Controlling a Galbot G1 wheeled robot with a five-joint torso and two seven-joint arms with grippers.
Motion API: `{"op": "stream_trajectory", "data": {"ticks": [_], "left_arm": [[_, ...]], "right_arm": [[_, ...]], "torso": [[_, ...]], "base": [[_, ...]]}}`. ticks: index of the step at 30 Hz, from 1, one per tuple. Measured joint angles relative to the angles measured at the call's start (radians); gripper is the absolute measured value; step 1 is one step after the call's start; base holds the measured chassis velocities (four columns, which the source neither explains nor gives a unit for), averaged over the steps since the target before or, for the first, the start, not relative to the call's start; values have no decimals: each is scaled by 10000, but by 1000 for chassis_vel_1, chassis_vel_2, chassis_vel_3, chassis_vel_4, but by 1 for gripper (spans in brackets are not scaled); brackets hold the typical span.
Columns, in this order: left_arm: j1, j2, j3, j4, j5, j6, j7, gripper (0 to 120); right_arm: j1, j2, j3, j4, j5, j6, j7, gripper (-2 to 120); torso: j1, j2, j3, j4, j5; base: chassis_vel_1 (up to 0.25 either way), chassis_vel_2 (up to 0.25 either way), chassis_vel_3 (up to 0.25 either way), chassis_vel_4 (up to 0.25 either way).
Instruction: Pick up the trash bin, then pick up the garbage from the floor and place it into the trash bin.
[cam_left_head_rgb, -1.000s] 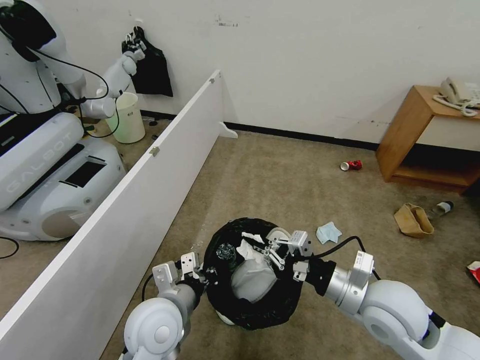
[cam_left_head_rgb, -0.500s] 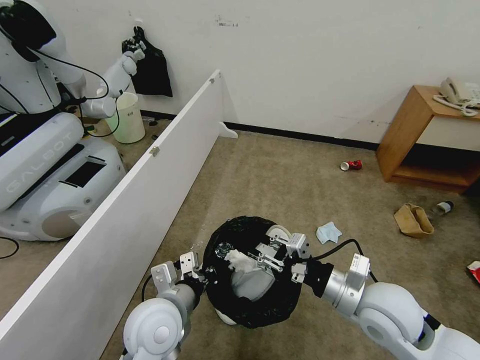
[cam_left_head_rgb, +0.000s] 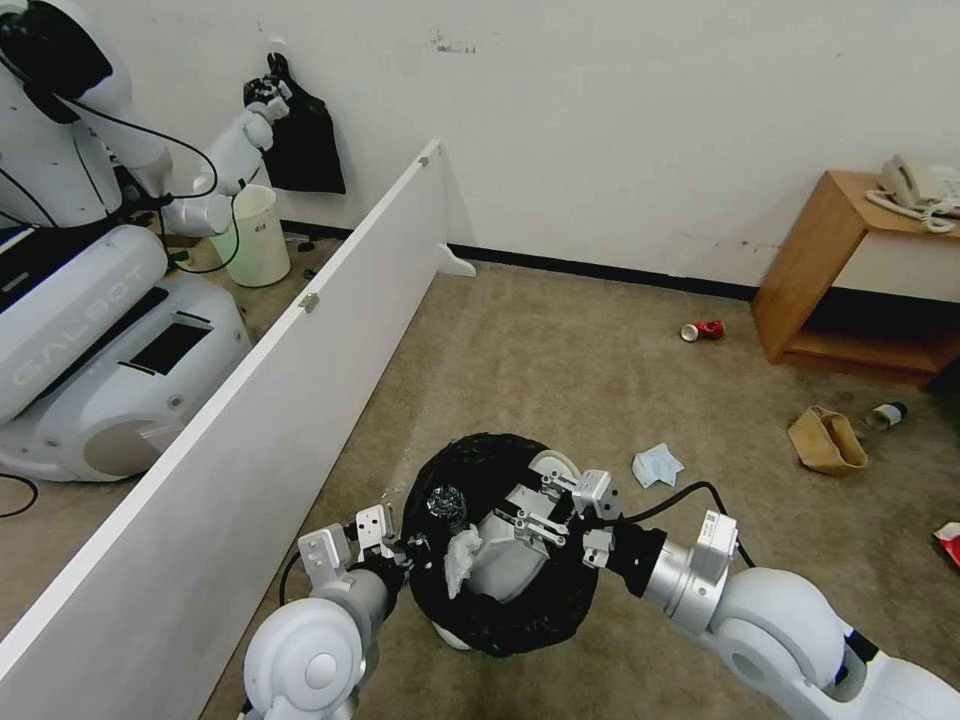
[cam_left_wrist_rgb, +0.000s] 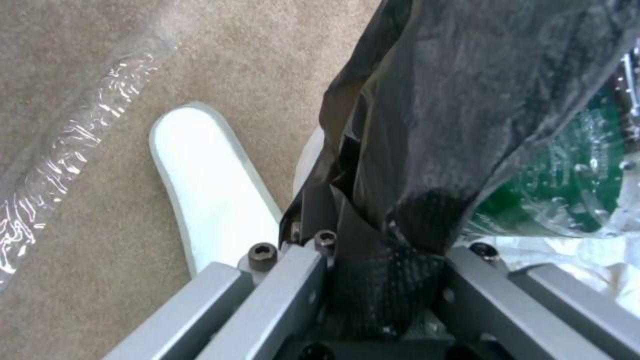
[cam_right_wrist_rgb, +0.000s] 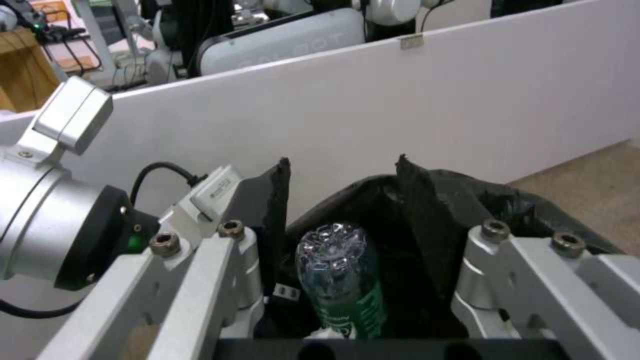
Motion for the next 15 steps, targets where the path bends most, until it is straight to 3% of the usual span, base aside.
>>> {"op": "stream_trajectory", "data": {"ticks": [7,13,15], "left_arm": [[54,3,-46,-23,5,-8,1,0],[188,-54,-176,-99,113,-13,65,0],[337,-142,-284,-148,351,-21,219,0]], "right_arm": [[9,-26,125,52,-14,91,-78,48],[4,-154,637,293,343,220,-160,70],[8,-188,930,396,642,326,-164,82]], "torso": [[0,0,0,0,0],[0,0,0,0,0],[0,0,0,0,0]], "base": [[0,0,0,0],[0,0,0,0],[0,0,0,0]]}}
